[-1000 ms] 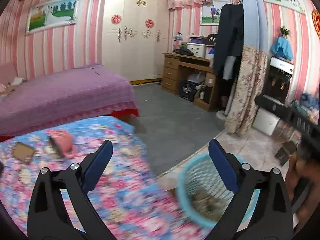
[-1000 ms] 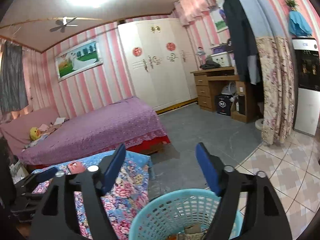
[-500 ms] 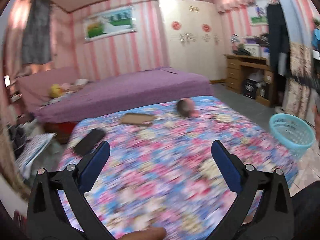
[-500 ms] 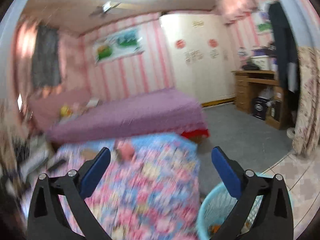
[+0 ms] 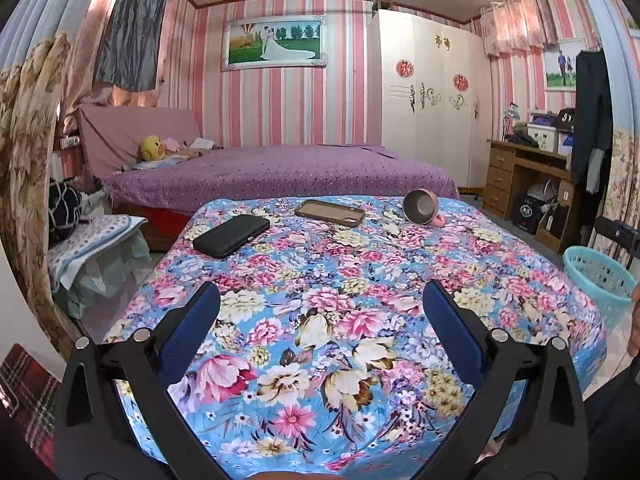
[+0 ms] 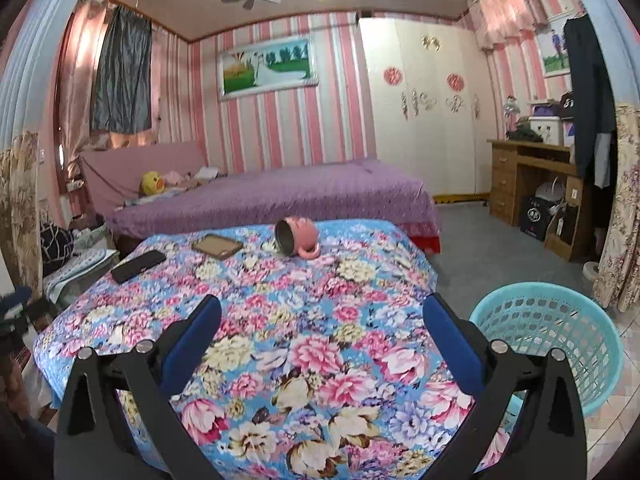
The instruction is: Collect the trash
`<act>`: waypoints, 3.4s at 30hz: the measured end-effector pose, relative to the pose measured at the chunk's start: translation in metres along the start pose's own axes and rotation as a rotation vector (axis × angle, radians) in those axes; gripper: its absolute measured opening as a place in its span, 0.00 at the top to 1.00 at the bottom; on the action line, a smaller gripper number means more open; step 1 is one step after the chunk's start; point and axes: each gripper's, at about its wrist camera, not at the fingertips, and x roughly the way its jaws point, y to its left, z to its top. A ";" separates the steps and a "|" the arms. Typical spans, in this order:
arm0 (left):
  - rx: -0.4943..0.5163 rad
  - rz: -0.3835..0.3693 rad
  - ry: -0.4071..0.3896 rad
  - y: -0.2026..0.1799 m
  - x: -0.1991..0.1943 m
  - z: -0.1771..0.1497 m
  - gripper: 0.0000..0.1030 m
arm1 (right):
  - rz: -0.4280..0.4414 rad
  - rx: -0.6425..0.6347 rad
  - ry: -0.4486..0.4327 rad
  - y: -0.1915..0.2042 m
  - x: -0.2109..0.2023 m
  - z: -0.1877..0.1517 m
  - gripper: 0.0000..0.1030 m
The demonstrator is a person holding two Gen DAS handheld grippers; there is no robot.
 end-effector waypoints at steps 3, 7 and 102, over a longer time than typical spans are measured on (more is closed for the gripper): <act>-0.016 0.009 -0.013 0.003 0.000 0.000 0.05 | -0.019 -0.030 0.003 0.006 0.003 0.000 0.04; -0.033 0.014 0.000 0.005 0.004 -0.001 0.05 | -0.027 -0.053 0.036 0.010 0.010 -0.001 0.04; -0.031 0.027 0.056 -0.008 0.012 -0.003 0.05 | -0.022 -0.125 0.051 0.025 0.012 -0.005 0.04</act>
